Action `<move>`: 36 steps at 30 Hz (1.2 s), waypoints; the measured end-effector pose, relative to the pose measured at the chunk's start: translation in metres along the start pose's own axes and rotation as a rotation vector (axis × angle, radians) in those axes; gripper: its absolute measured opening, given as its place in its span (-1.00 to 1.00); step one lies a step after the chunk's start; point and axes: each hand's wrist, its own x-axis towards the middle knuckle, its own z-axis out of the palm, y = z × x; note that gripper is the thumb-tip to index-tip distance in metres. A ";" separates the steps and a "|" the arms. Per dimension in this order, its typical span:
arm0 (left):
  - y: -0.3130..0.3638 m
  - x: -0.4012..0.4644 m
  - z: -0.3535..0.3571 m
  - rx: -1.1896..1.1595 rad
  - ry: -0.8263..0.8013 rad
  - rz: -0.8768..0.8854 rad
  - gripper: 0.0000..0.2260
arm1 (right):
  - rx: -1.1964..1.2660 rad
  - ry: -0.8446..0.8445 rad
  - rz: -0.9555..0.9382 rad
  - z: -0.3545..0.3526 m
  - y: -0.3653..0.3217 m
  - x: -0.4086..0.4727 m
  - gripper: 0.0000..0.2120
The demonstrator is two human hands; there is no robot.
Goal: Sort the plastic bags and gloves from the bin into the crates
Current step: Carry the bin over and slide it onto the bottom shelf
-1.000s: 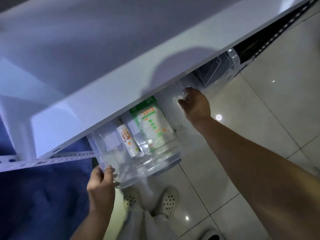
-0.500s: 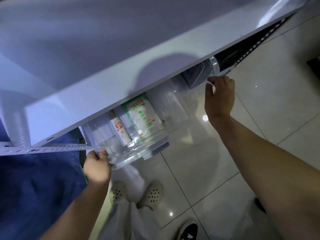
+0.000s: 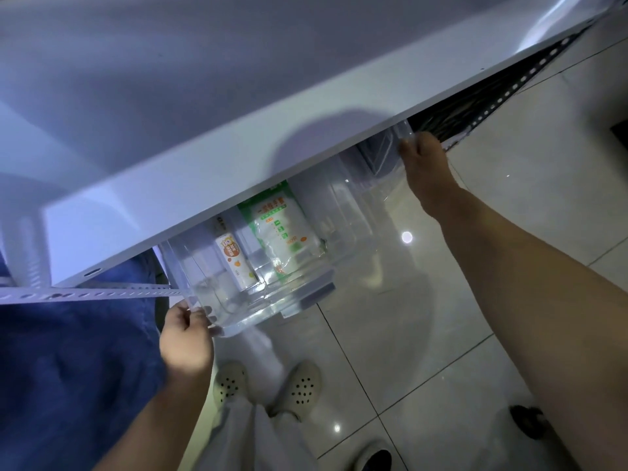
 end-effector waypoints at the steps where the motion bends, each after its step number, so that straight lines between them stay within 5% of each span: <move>1: 0.000 0.000 -0.001 0.014 -0.001 0.010 -0.81 | 0.037 -0.038 0.024 0.003 -0.003 -0.006 -0.88; 19: 0.008 0.016 -0.025 0.107 -0.249 0.040 -0.85 | -0.197 0.133 -0.285 0.086 -0.020 -0.192 -0.70; 23: 0.005 0.020 -0.041 -0.003 -0.400 -0.012 -0.81 | -0.308 0.093 -0.359 0.112 -0.034 -0.228 -0.67; 36: 0.008 0.007 -0.073 -0.103 -0.477 0.081 -0.71 | -0.515 -0.062 -0.558 0.185 -0.035 -0.296 -0.66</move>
